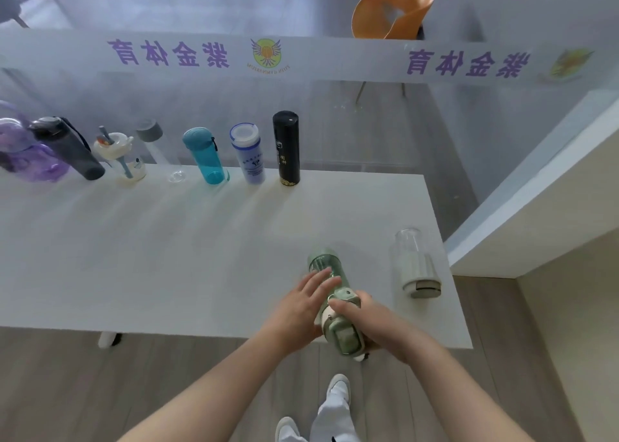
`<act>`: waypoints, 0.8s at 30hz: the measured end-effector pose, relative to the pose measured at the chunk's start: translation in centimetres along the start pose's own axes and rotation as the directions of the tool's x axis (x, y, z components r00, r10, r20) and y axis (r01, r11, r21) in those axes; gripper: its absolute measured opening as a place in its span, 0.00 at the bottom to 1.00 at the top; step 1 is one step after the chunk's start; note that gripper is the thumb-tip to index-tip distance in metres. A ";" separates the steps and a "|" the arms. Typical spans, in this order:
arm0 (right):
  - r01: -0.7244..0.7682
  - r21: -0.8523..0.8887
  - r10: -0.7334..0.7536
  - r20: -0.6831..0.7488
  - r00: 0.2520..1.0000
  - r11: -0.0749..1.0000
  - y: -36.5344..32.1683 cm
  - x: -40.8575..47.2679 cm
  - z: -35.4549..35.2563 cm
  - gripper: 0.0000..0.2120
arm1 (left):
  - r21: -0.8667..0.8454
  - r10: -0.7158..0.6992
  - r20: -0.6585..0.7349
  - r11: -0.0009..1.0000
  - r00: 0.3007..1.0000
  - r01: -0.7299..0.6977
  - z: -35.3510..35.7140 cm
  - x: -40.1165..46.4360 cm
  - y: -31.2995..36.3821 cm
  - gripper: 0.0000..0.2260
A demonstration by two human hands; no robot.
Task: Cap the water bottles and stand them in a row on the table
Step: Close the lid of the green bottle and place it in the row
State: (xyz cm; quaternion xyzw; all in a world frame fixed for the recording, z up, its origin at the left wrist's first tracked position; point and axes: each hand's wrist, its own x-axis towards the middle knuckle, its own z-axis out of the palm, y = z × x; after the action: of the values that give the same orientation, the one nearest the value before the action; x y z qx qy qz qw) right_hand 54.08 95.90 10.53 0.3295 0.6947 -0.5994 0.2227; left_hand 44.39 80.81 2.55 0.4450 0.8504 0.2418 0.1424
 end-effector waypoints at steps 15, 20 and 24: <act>0.376 -0.283 -0.446 -0.243 0.861 0.882 -3.2 -3.5 1.7 0.27 | -0.337 -0.297 -0.059 0.905 0.953 0.261 -4.6 0.5 1.5 0.34; 0.439 -0.307 -0.522 -0.279 0.806 0.844 -4.8 -1.6 1.5 0.32 | -0.396 -0.319 -0.055 0.877 0.946 0.273 -4.0 1.3 1.9 0.40; 0.492 -0.260 -0.547 -0.223 0.807 0.831 -4.6 -0.4 1.5 0.36 | -0.435 -0.387 -0.062 0.840 0.920 0.324 -3.0 1.3 0.6 0.41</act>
State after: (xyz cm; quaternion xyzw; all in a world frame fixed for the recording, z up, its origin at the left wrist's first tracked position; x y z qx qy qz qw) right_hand 50.91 94.03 13.71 0.1868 0.8370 -0.5138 -0.0239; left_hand 42.66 81.33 5.35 0.2193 0.8551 0.4186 0.2132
